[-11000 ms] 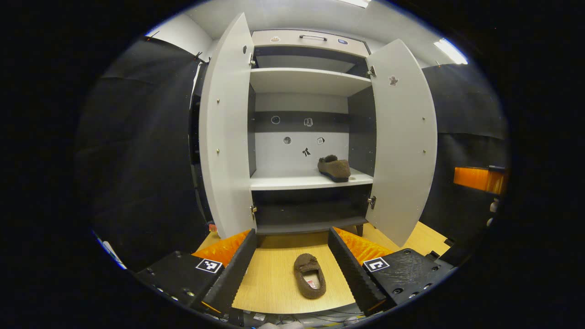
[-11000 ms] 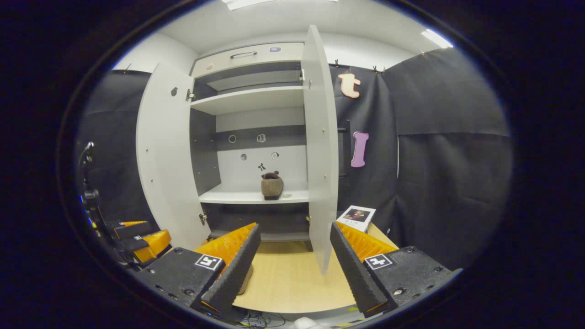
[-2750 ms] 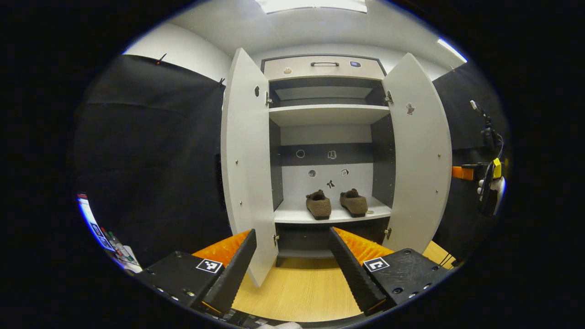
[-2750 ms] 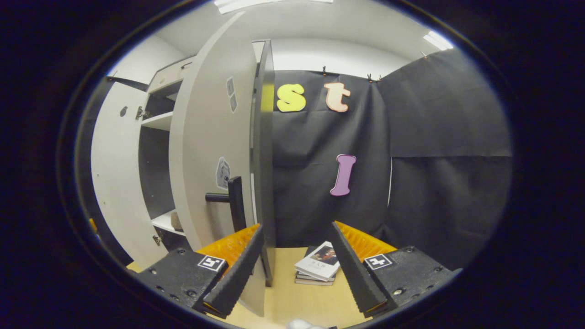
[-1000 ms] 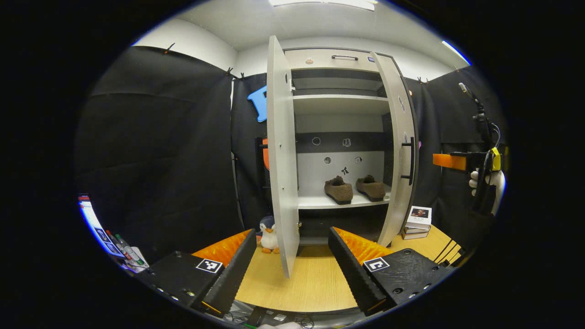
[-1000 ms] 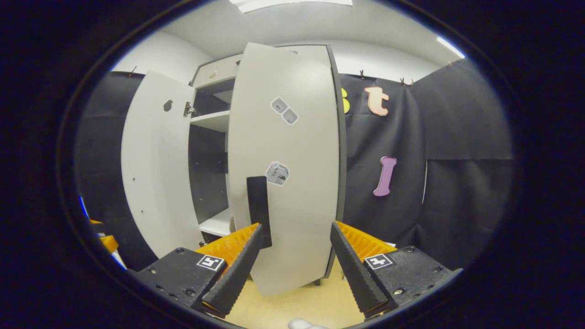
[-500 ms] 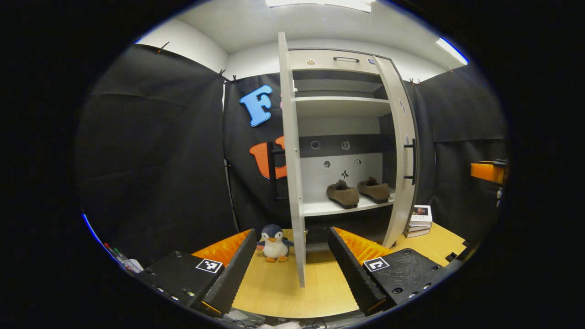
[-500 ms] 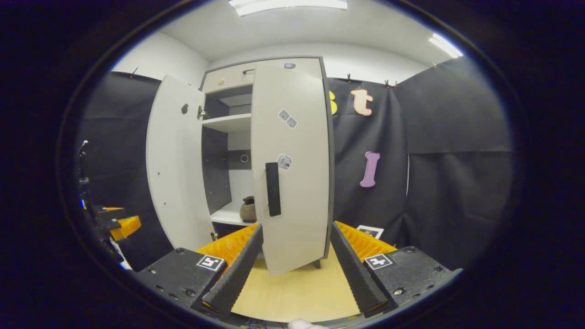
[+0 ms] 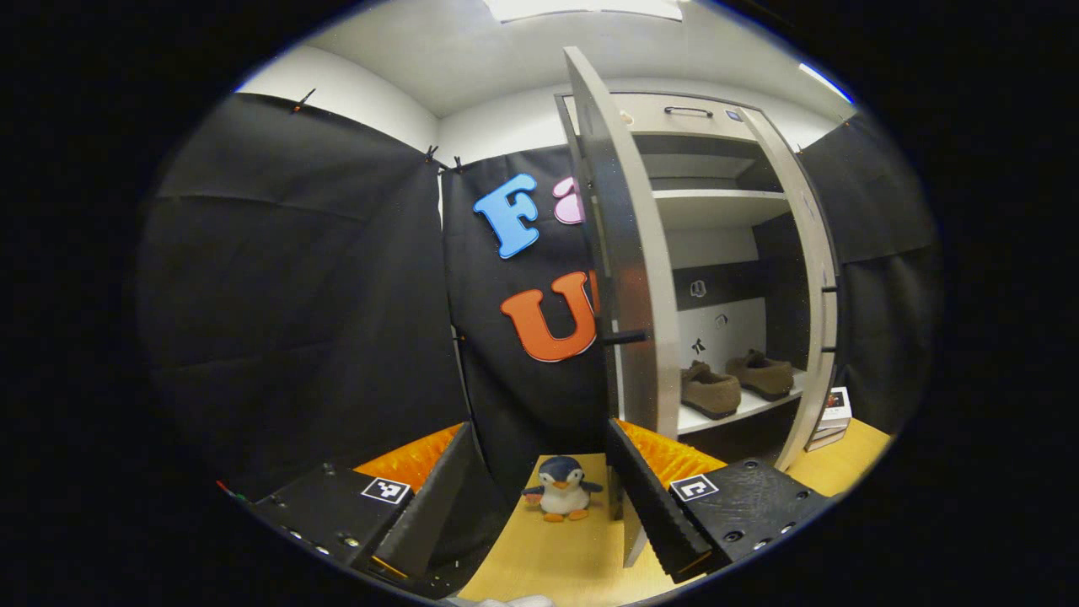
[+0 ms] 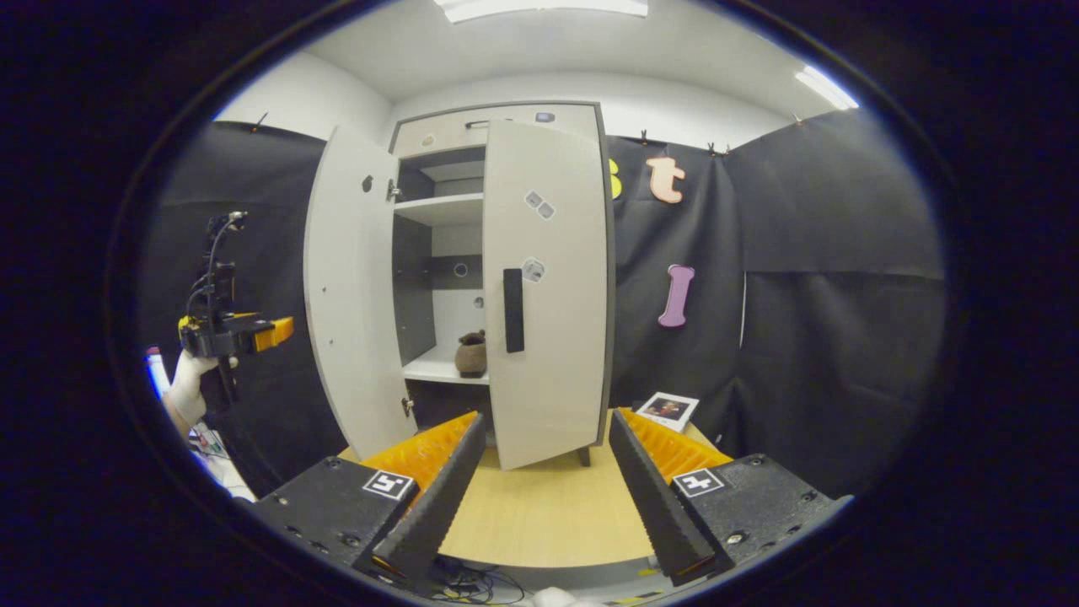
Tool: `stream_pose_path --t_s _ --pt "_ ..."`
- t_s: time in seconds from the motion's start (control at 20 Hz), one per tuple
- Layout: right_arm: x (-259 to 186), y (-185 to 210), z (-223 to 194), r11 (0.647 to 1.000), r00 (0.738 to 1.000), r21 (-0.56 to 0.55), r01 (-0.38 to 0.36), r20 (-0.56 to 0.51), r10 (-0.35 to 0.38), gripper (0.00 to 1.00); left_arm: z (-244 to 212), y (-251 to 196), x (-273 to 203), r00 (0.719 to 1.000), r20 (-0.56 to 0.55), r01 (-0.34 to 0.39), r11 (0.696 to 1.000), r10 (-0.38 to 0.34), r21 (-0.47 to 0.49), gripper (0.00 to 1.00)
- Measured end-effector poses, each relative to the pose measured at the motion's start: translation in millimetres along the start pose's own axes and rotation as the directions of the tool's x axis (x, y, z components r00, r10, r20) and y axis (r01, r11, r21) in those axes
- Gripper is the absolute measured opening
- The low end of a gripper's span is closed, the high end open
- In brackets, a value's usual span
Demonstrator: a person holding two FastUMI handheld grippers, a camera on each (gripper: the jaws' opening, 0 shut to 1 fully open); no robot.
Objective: Grab one shoe with the right hand and put it into the shoe cabinet, grab the other shoe with the left hand and put it into the shoe cabinet; then close the right door with the right hand and the left door with the left hand.
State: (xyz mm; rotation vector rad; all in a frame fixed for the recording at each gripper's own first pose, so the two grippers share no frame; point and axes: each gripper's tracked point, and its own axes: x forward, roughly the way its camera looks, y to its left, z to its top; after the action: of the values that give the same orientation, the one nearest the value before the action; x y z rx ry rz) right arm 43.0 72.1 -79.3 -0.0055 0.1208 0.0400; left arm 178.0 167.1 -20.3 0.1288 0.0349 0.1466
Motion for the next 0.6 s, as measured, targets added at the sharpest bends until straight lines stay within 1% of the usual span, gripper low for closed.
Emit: stream_pose_path --t_s 0.1,0.3,0.35,0.4,0.5,0.6 --pt "-9.4 -7.1 -6.7 1.0 1.0 0.01 0.022 -0.011 -0.022 0.97 4.9 10.4 17.7 1.0 0.002 -0.026 1.0 0.026 0.013 0.96" --pt "-16.4 -21.3 -14.0 0.999 0.999 0.033 0.042 -0.033 -0.041 0.96 4.7 10.7 45.7 0.999 -0.013 -0.042 0.999 0.043 0.025 0.96" --pt "-17.1 -24.8 -16.9 0.998 0.998 0.035 0.047 -0.043 -0.045 0.96 1.7 14.9 51.4 0.998 -0.02 -0.059 0.998 0.06 0.029 0.96" --pt "-18.4 -26.4 -18.0 0.998 0.998 0.038 0.048 -0.044 -0.046 0.97 -1.7 15.6 55.0 0.997 -0.027 -0.067 0.997 0.069 0.038 0.93" --pt "-19.3 -30.3 -17.8 0.997 0.998 0.049 0.053 -0.043 -0.051 0.96 -4.3 14.6 54.1 0.997 -0.027 -0.069 0.997 0.07 0.04 0.94" --pt "-18.8 -26.7 -17.6 0.997 0.998 0.066 0.037 -0.043 -0.034 0.96 -2.3 11.4 53.5 0.997 -0.022 -0.069 0.997 0.07 0.044 0.93"
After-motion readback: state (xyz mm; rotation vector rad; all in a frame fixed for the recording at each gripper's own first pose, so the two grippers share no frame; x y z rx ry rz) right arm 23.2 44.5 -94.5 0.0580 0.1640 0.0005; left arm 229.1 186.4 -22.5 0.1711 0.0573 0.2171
